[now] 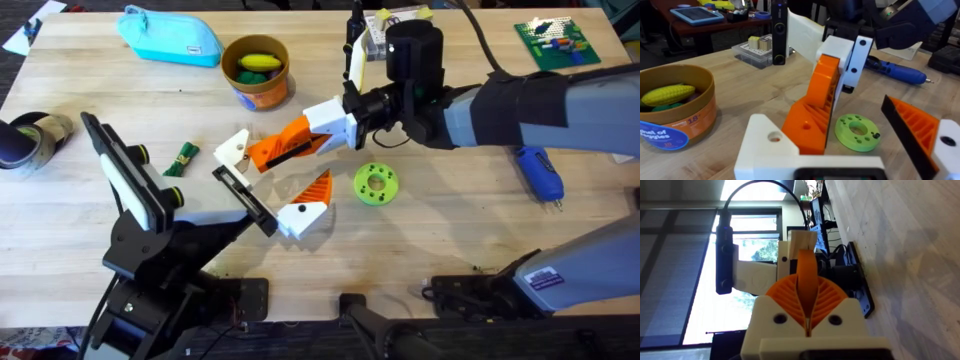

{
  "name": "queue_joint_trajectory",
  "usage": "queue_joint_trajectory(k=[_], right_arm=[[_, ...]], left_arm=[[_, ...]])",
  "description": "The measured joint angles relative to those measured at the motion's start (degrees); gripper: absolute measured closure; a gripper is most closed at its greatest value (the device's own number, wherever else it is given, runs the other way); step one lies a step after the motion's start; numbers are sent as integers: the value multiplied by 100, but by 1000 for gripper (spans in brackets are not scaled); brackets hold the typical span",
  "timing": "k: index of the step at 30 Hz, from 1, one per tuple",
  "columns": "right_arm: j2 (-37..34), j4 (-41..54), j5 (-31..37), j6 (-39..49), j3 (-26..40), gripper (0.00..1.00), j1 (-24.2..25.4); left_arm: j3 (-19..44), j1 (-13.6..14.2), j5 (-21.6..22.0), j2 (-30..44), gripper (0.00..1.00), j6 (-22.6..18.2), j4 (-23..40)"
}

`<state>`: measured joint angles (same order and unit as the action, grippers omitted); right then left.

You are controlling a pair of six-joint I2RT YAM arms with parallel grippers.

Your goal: Pick up the gripper from the table and insert it into the empty holder that is missing its gripper. Then pick up a screw, insert it into the mounting hole, and use the screwdriver to tighten it. Finally, clean up the table by picking up the vegetable and placing it into the bucket.

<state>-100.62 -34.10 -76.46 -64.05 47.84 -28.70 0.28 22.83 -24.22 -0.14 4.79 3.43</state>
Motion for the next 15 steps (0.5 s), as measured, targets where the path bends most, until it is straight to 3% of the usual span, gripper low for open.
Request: queue_joint_trajectory(k=[4,10,15], right_arm=[[-2,-166,-67,-46,-6,988,10],[-113,-1815,-122,-689,-81,986,10],[-125,-1526,-136,-994,-79,985,10]], left_arm=[[8,-18,56,13,9,12,-9],[36,-18,68,13,9,-120,-107],[52,-18,15,13,9,-132,-52]])
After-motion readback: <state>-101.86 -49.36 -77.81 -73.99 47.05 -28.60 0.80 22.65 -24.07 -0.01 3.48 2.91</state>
